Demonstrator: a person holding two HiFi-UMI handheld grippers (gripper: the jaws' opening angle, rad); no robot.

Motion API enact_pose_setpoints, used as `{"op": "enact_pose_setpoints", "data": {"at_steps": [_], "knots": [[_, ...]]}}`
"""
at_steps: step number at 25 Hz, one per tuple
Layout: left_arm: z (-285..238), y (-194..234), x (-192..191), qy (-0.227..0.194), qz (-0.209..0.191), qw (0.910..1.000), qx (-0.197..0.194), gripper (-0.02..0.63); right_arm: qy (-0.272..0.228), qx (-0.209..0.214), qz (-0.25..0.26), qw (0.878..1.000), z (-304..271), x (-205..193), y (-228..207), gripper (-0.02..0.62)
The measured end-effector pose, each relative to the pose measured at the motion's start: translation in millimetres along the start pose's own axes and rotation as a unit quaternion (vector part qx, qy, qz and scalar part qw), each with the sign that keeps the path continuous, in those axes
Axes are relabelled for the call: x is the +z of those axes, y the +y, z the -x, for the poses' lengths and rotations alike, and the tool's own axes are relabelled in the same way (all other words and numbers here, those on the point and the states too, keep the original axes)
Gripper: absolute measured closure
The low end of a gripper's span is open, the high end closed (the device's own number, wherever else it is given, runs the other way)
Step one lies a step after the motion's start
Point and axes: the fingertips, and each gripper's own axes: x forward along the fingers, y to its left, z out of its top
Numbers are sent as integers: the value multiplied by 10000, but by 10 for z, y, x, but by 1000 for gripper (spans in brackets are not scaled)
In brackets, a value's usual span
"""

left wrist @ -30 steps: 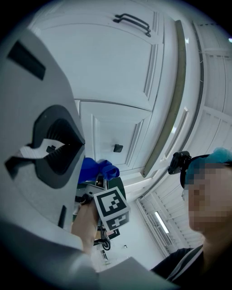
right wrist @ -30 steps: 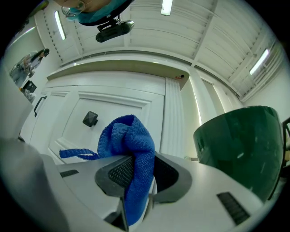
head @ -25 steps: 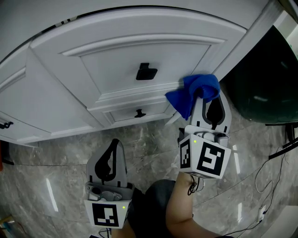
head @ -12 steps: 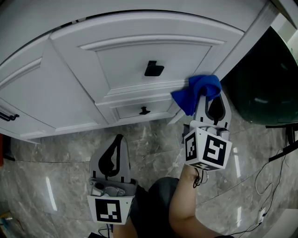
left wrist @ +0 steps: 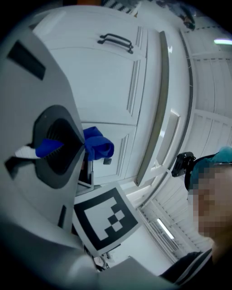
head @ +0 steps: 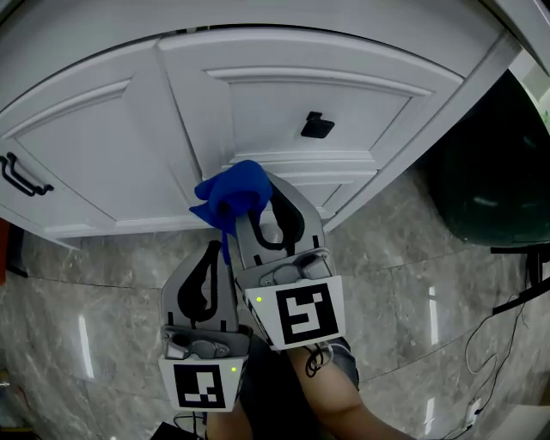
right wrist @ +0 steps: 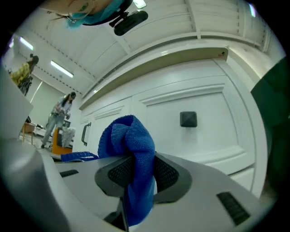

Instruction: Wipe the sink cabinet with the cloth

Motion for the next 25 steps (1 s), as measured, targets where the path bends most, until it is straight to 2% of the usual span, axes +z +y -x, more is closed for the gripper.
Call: {"op": "enact_pose_setpoints", "data": {"at_steps": [3,7,12,16,25], "knots": [[37,114,-14,74,9,9998,163,606,66,258,-259,9993,-65,-78,161,480],[23,184,-85,207,54,9994,287,606,177,388,-88,9991,-156,-190,218,480],[-8,224,-171,343,99,9989,318,606,287,366,8,9989,-286,-359,209,480],[-37,254,-223,396,110,9986,324,606,222,259,374,9987,-308,-354,211,480],[-79,295,-285,412,115,9981,433,606,314,245,817,9959,-303,-391,223,480]]}}
